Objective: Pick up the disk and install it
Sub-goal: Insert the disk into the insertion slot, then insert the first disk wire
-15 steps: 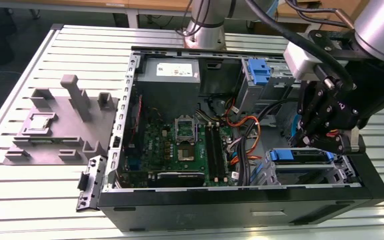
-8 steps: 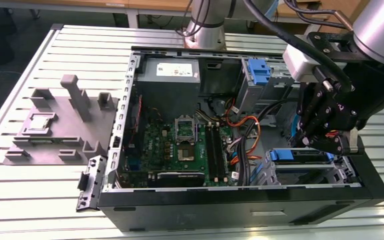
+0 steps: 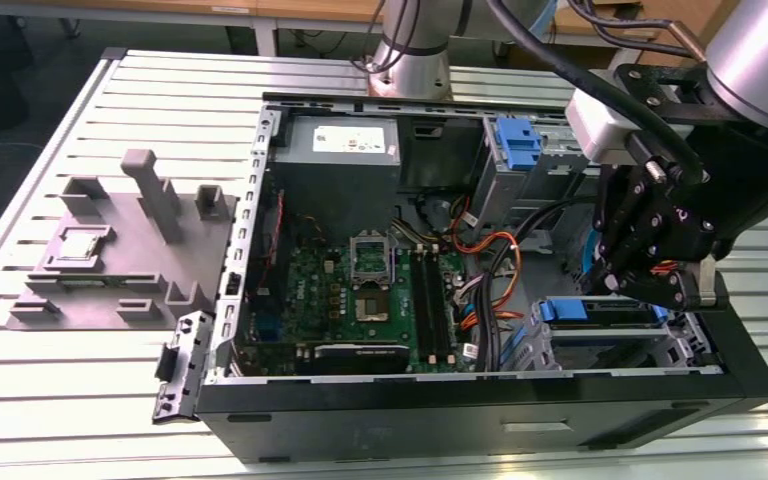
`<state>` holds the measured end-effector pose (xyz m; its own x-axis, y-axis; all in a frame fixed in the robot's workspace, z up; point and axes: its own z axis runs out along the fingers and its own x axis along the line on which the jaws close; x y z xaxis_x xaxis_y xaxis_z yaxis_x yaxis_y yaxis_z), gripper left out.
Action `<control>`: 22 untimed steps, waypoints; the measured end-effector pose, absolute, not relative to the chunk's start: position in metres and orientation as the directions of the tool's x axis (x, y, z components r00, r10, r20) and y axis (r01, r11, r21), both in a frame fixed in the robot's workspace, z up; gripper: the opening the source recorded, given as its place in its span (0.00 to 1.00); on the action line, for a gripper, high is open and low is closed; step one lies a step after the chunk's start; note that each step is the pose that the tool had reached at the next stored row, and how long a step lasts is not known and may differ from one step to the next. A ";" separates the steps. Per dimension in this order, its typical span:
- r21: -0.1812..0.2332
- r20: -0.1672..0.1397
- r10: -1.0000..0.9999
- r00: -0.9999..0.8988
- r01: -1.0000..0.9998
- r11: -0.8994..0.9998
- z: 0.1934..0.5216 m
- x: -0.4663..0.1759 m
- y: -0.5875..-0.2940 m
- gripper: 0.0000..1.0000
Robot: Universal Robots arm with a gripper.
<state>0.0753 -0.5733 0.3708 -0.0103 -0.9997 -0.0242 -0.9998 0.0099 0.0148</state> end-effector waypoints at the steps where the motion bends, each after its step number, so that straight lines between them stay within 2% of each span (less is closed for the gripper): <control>1: 0.015 -0.024 -1.000 -0.010 -1.000 0.010 0.370 0.075 -0.573 0.10; 22: 0.014 -0.024 -1.000 -0.010 -1.000 0.010 0.361 0.078 -0.573 0.10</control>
